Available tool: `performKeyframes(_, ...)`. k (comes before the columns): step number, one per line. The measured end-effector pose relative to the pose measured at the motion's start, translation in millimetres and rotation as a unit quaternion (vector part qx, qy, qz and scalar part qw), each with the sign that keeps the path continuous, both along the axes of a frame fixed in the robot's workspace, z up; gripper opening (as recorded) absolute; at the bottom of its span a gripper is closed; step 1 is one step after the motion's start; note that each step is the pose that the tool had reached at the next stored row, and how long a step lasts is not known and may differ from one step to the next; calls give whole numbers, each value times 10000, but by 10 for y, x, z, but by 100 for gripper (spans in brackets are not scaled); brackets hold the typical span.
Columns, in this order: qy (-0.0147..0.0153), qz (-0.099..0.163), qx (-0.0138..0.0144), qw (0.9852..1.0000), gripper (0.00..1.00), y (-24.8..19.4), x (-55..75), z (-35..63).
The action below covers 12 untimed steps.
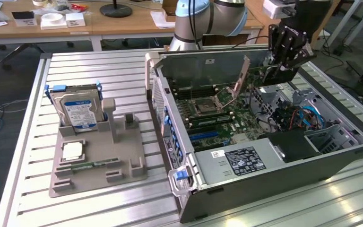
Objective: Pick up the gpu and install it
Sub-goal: 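Insert the gpu into the slot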
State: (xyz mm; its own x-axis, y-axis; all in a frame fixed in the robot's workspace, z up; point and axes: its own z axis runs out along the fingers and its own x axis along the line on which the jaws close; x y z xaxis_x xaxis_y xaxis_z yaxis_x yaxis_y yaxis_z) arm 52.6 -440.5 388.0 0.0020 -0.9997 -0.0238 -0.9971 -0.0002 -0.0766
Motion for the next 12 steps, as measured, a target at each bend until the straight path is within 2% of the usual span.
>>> performKeyframes(12, 0, 0, 0, 10000, 27, 0, 0, 1)
